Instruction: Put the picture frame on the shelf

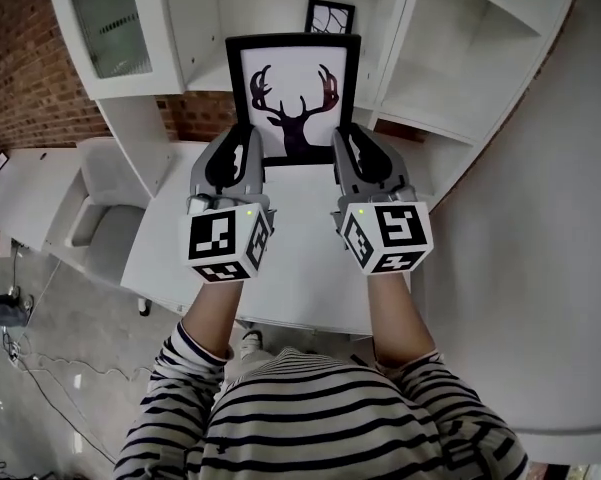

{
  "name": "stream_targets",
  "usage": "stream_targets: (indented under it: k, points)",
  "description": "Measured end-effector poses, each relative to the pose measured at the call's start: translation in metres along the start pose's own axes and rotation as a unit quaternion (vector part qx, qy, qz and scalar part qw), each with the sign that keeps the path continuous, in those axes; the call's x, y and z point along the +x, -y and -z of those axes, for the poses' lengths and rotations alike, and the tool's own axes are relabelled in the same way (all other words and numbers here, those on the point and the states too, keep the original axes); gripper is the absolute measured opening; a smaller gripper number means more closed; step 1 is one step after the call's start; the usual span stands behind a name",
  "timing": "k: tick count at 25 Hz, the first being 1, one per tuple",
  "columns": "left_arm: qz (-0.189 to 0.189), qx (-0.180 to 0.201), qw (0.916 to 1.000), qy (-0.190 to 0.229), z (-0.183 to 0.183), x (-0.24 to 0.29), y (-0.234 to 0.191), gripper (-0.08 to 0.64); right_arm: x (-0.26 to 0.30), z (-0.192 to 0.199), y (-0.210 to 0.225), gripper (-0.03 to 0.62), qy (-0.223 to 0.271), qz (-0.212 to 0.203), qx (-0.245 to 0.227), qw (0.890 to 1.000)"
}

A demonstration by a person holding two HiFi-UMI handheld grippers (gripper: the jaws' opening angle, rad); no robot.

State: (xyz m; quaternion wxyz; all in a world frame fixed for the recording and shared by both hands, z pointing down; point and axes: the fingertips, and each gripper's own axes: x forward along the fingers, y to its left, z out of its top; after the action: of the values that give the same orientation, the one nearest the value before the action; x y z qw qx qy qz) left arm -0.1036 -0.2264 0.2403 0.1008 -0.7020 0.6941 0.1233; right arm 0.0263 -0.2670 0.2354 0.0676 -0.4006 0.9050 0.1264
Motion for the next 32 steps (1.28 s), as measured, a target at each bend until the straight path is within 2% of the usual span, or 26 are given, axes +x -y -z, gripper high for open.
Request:
stream_targets:
  k: [7,13,21,32]
  points:
    - [0.036,-0.002,0.9993,0.014,-0.021,0.06,-0.06,0.08,0.075,-0.017,-0.009,0.064,0.016,0.036,0.0,0.999]
    - [0.059,0.002,0.998,0.019,-0.026,0.113,-0.083,0.08,0.126,-0.02,0.007,0.066,0.021,0.06,-0.002,0.998]
    - [0.054,0.016,0.9984,0.01,-0.023,0.179,-0.109,0.08,0.192,-0.009,0.031,0.067,0.005,0.061,0.016,0.998]
    - [0.027,0.014,0.9995,-0.005,-0.018,0.251,-0.137,0.08,0.262,-0.007,0.057,0.067,-0.012,0.077,0.014,0.997]
